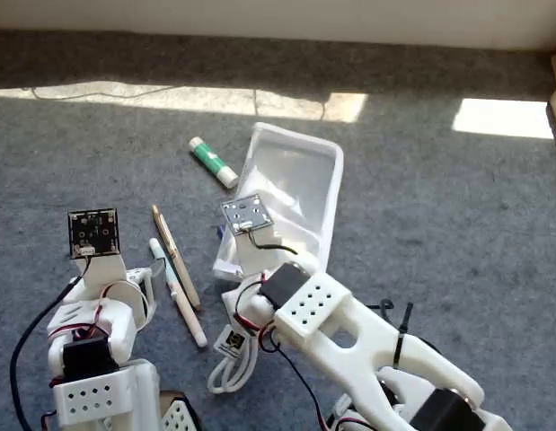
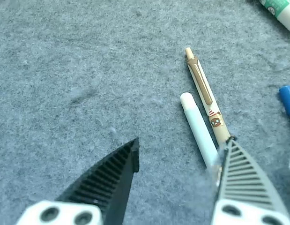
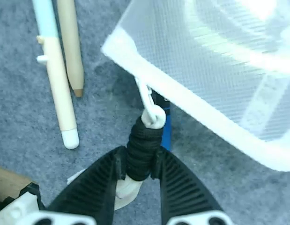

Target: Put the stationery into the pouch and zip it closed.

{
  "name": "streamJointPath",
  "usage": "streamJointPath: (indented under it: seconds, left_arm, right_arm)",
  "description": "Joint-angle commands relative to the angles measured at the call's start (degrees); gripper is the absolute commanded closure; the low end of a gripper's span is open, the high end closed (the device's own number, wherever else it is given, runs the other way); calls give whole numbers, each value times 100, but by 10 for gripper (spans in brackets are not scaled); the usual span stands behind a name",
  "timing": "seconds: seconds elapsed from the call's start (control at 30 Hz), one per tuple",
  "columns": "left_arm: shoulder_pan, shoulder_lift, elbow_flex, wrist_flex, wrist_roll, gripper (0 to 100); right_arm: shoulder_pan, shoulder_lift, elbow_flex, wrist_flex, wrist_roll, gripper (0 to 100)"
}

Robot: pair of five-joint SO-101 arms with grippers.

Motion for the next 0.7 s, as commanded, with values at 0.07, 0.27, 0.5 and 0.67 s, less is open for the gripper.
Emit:
streamJointPath:
  seconds: [0.07,0.27,0.5,0.67]
  left_arm:
    - [136,-84,-488,343,484,649]
    - [629,-84,-734,387,492,649]
    - [1534,-84,-840,396,466,649]
    - [2123,-84,-840,475,387,649]
  right_arm:
    - [259,-743,-268,295,229,991]
    - [286,-1226,22,303,237,991]
    - [286,-2105,611,-40,237,991]
    - [286,-2598,769,-40,237,991]
